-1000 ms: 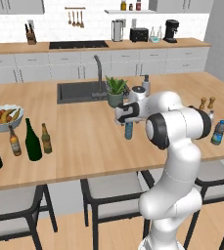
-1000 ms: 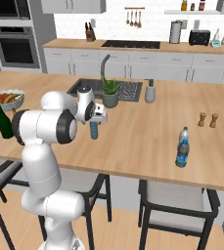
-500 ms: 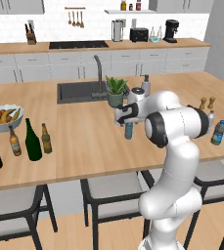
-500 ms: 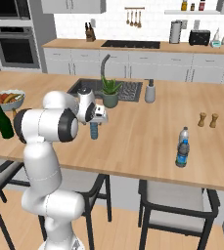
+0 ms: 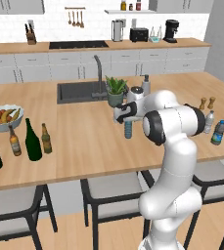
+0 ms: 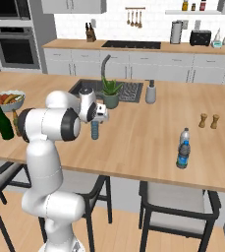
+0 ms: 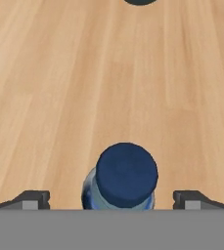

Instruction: Move the plastic bottles in the middle to the plastics group, and the glass bottles in the middle to the glass group.

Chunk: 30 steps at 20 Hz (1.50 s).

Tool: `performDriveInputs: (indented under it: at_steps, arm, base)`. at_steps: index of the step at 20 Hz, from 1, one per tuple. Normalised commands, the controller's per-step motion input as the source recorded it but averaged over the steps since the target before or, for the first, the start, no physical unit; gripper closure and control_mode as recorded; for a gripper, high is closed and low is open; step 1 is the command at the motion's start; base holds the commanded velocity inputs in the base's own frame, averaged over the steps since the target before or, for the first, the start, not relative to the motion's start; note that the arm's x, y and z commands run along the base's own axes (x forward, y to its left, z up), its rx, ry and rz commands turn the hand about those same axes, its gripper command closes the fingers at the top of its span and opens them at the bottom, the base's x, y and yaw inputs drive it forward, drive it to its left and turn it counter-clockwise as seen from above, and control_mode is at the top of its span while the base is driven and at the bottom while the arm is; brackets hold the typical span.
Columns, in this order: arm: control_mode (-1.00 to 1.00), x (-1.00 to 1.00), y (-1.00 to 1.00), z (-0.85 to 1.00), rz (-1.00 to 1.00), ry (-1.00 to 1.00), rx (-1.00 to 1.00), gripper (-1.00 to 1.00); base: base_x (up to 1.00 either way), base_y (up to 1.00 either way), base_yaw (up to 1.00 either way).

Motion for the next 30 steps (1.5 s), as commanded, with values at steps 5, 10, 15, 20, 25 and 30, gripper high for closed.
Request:
performDriveInputs:
  at_steps: [5, 10, 15, 20, 25, 30]
  arm:
    - [-1.00, 0.00, -0.02, 0.00, 0.00, -0.02, 0.00, -1.00]
    - [-1.00, 0.00, 0.00, 0.00, 0.00, 0.00, 0.00, 1.00]
    - [-1.00, -0.06, -0.03, 0.04, 0.00, 0.00, 0.00, 1.00]
    - [-1.00, -0.27, -0.44, 0.36, -0.02, 0.00, 0.00, 1.00]
    - [-1.00, -0.30, -0.94, 0.39, -0.16, -0.01, 0.02, 1.00]
    - [-1.00, -0.41, -1.00, 0.14, -0.19, 0.00, 0.00, 1.00]
  base:
    - [0.00, 0.00, 0.00]
    - [0.00, 0.00, 0.00]
    - [0.00, 0.00, 0.00]
    - [0.00, 0.00, 0.00]
    - [0.00, 0.00, 0.00]
    - [0.00, 0.00, 0.00]
